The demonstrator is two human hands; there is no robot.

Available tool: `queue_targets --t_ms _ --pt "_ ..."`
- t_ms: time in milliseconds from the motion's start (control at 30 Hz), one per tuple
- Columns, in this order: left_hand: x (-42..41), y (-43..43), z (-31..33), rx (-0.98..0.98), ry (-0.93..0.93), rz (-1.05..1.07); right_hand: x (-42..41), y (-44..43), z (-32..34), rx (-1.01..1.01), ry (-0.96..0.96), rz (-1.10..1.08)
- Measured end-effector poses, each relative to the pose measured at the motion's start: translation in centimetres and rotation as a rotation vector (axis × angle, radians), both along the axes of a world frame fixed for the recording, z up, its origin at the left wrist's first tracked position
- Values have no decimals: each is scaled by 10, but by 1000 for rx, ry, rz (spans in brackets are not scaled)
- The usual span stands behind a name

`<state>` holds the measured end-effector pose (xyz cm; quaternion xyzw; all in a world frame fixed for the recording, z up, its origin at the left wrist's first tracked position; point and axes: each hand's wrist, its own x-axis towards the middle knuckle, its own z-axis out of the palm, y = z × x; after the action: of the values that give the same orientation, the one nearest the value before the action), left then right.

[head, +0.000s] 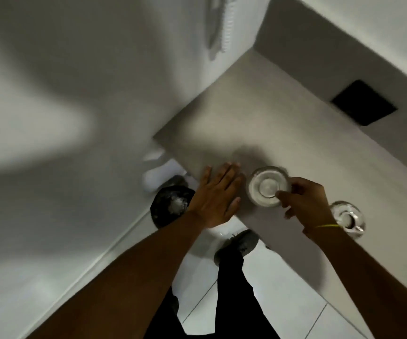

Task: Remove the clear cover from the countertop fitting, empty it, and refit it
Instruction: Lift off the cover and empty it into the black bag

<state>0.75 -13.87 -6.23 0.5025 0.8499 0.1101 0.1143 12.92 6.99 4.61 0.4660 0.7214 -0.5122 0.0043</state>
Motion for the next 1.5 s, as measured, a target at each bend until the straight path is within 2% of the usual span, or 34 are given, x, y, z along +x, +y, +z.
queue_targets --t_ms 167,300,367,467,600,733,867,1067,1200,1367,1500 --pt "-4 -114 -23 26 -22 152 -11 -109 -23 -4 180 -44" --pt "9 -199 -77 0 -84 267 -29 -190 -75 231 298 39" --pt "21 -236 -120 -70 -113 316 -41 -227 -124 369 360 188" --pt "47 -271 -177 -113 -185 392 -65 -257 -206 498 294 466" --pt "88 -302 -252 -150 -290 485 -95 -258 -339 953 126 1035" --pt "117 -311 -301 -187 -311 438 -112 -238 -421 1086 34 1447" --pt "127 -303 -329 -149 -341 453 -124 -233 -448 1075 -115 1714" --pt "126 -290 -343 -116 -327 431 -131 -243 -459 1019 -144 1772" --pt "124 -290 -348 -104 -314 435 -129 -246 -469 1080 -242 1786" --pt "124 -292 -356 -125 -316 415 -124 -245 -483 1061 -212 1798" --pt "127 -293 -361 -139 -328 398 -126 -247 -486 1060 -303 1724"
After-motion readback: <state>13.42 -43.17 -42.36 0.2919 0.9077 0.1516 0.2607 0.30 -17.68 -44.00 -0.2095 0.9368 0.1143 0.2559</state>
